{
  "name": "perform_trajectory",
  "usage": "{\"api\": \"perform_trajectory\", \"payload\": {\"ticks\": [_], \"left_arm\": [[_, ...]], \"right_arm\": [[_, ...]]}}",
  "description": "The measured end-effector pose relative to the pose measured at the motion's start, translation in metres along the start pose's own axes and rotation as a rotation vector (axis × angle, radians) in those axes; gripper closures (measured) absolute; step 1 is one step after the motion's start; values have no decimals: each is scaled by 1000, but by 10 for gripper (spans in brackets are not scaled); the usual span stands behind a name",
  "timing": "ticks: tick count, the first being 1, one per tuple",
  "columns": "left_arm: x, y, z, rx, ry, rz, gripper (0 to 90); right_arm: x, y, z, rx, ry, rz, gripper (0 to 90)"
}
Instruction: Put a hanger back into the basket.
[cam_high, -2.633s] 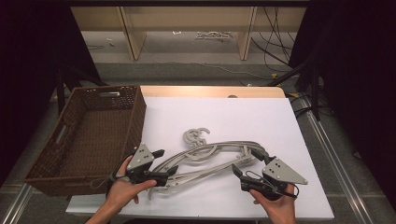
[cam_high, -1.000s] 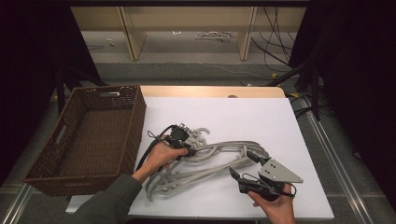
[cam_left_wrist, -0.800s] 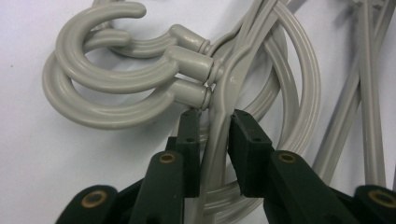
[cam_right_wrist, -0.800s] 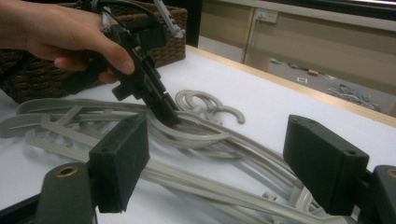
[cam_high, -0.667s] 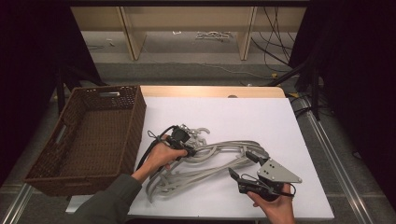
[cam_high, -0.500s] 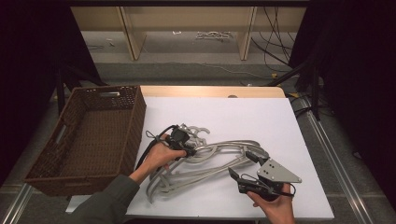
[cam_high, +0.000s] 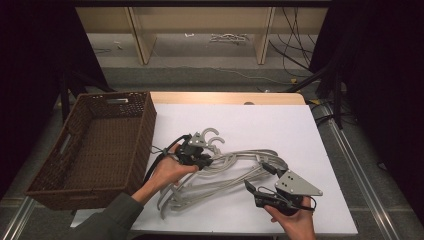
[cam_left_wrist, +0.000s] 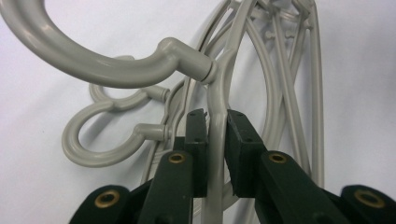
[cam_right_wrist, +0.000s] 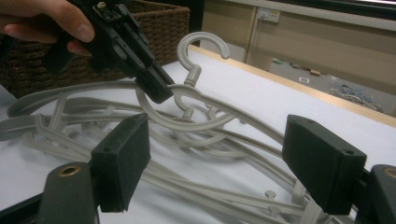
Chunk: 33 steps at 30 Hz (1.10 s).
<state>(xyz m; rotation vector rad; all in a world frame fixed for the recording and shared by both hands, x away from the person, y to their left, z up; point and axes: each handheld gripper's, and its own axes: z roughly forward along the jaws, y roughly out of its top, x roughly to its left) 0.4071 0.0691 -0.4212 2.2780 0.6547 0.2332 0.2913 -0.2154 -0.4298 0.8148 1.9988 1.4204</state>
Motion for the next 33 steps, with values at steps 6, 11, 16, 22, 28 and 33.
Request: {"api": "perform_trajectory", "payload": {"ticks": [6,11,16,22,28,33], "left_arm": [[2,2,-9,-48,-4,-36,818],[8,4,-17,-77,0,-68,816],[10,8,-26,-100,8,-71,815],[15,13,-40,-132,6,-94,814],[22,22,-58,-171,13,-137,812],[26,33,-81,-218,17,-147,811]], "right_arm": [[1,0,0,-4,-1,-2,247],[1,0,1,-4,7,-1,246],[1,-1,1,4,10,3,246],[2,-1,0,8,15,15,246],[1,-1,1,2,13,7,245],[1,-1,1,0,6,5,243]]}}
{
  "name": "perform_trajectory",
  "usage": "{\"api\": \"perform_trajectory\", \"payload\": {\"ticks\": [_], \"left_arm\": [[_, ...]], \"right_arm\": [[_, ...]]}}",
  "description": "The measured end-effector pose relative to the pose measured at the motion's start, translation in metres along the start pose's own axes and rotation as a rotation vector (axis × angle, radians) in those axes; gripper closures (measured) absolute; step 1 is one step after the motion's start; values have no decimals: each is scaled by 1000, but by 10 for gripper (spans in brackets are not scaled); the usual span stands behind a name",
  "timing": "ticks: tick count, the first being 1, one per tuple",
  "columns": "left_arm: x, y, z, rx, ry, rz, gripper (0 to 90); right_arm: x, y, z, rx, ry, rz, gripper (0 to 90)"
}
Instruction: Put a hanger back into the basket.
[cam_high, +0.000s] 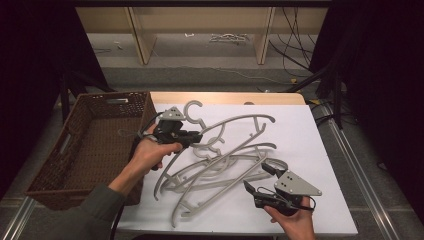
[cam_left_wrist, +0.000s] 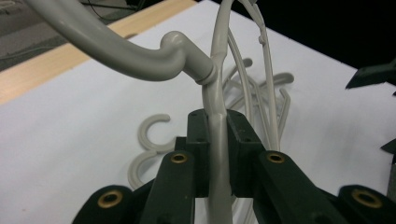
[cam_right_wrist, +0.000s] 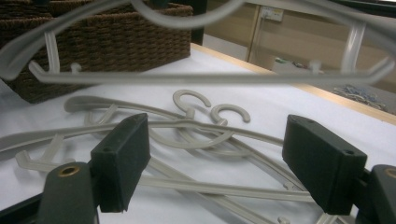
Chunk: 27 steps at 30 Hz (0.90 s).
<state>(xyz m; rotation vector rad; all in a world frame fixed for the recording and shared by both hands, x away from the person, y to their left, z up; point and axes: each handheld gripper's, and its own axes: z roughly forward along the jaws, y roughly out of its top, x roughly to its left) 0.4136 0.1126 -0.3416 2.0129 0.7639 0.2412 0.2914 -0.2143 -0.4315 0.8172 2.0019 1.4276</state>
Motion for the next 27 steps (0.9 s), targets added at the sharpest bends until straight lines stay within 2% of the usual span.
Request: {"api": "perform_trajectory", "payload": {"ticks": [8,10,16,26,27], "left_arm": [[0,24,-36,-67,0,-6,809],[2,28,-45,-75,8,0,810],[11,35,-75,-107,28,-19,809],[35,30,-123,-169,75,-68,808],[39,28,-127,-176,84,-72,808]], "right_arm": [[1,0,0,0,2,-3,242],[0,0,0,9,6,-8,241],[0,-1,0,11,2,-2,241],[0,-1,1,14,3,-13,243],[2,-1,0,31,10,6,242]]}}
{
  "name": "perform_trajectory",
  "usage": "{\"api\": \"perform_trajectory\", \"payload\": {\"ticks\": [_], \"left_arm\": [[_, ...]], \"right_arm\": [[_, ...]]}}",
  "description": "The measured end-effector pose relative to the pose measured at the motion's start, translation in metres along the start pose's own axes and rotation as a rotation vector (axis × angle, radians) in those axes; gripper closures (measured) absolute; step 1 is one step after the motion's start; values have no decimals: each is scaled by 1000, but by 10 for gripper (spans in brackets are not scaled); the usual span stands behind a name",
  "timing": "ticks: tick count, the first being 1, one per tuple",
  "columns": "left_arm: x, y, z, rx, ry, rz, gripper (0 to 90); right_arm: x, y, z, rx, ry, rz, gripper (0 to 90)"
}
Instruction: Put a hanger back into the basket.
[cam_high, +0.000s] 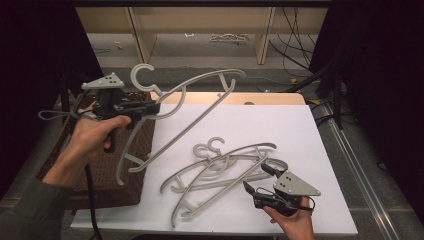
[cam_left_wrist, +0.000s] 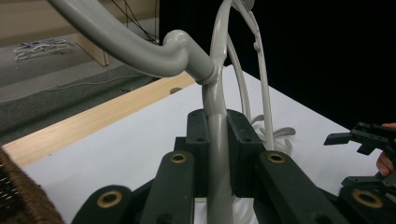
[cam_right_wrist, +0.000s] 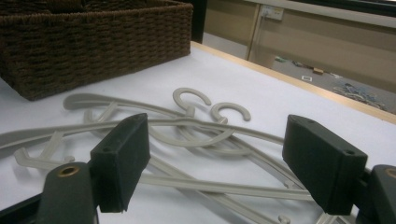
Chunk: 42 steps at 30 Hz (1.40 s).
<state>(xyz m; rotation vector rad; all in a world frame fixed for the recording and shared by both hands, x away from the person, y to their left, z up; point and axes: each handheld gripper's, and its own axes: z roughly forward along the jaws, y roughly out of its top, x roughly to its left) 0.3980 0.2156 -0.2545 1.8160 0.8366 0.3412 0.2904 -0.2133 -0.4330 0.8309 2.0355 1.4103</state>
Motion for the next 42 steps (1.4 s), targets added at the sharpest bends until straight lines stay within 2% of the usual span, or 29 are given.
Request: {"api": "perform_trajectory", "payload": {"ticks": [1,2,4,6,8,11,12,16,18,22,24,28,29,30,34,38,42], "left_arm": [[4,-1,-4,-8,11,-9,808],[8,-3,-8,-19,16,-17,808],[16,-6,-16,-30,38,-24,808],[24,-9,-23,-38,69,-17,808],[36,-15,-29,-44,100,-44,808],[48,-23,-35,-41,139,-54,808],[52,-26,-37,-40,155,-56,808],[70,-37,-45,-44,206,-76,807],[77,-42,-48,-46,228,-84,807],[90,-52,-56,-47,271,-96,806],[97,-56,-59,-43,293,-103,805],[109,-67,-66,-37,322,-116,805],[112,-70,-68,-36,327,-118,805],[114,-72,-69,-32,332,-121,805],[123,-81,-75,-17,352,-112,804],[129,-90,-82,-23,366,-124,803],[133,-98,-86,-4,382,-123,803]], "right_arm": [[1,-1,1,-13,10,17,242],[-1,0,0,-11,-6,-8,242],[0,0,1,-21,-9,-16,242],[0,-1,2,-10,-6,-13,242],[0,0,1,-10,-7,-10,243],[1,0,4,-27,0,-21,243],[1,0,3,-8,-5,-18,243],[2,0,3,-4,2,-18,244],[2,-1,3,18,8,-1,243],[3,-1,5,-5,-3,-14,243],[2,-1,5,11,5,-17,243],[3,-2,6,3,3,-22,244],[3,-2,6,15,9,-16,243],[3,-2,8,-5,13,-9,244],[3,-2,7,14,13,-16,244],[4,-1,6,16,14,-14,244],[3,-2,7,17,16,-13,245]]}}
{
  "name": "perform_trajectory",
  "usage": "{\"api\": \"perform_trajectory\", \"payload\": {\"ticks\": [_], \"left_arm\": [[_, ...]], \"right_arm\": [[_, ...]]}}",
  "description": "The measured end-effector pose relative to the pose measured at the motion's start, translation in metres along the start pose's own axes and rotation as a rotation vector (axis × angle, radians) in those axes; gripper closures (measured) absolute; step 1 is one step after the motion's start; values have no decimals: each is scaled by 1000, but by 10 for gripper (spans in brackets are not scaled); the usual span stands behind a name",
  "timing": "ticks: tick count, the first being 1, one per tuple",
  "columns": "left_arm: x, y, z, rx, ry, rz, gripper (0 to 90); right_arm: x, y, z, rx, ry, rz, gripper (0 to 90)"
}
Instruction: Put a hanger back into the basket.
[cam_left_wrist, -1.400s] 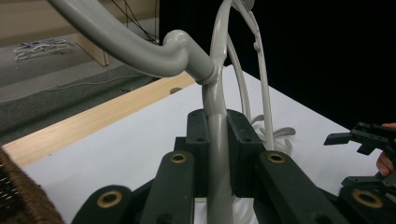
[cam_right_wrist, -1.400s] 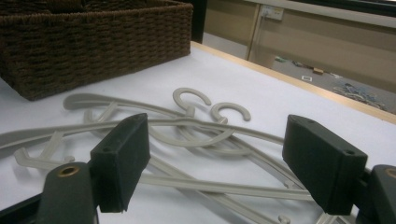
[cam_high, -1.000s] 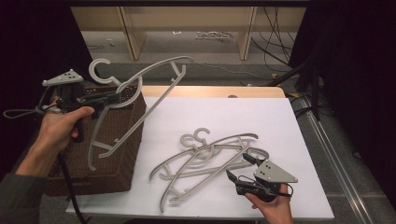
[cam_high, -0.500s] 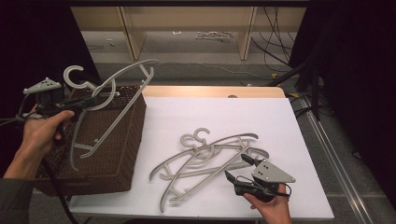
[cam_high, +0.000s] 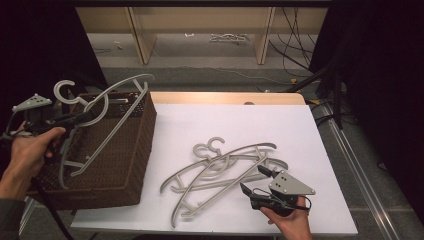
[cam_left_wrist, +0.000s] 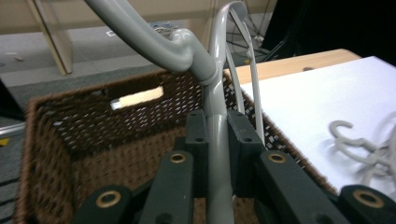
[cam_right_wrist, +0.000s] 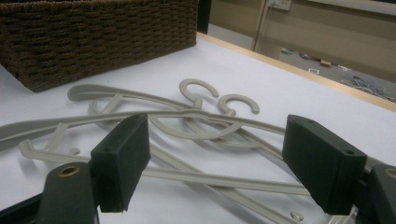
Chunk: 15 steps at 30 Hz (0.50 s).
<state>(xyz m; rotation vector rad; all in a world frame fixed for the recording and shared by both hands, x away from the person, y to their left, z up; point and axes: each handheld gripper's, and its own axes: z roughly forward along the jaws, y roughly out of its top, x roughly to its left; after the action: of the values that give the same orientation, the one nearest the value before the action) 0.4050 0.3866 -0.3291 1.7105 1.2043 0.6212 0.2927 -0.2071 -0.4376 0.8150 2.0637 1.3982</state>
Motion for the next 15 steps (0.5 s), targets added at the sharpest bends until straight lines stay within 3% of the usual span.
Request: {"api": "perform_trajectory", "payload": {"ticks": [7,11,15], "left_arm": [[7,-10,-5,-8,6,-10,803],[10,-12,-4,-5,17,2,802],[13,-17,-1,20,28,24,801]], "right_arm": [[1,0,0,1,-4,-1,245],[1,0,-1,16,-4,0,245],[1,0,1,-6,-1,-9,245]]}}
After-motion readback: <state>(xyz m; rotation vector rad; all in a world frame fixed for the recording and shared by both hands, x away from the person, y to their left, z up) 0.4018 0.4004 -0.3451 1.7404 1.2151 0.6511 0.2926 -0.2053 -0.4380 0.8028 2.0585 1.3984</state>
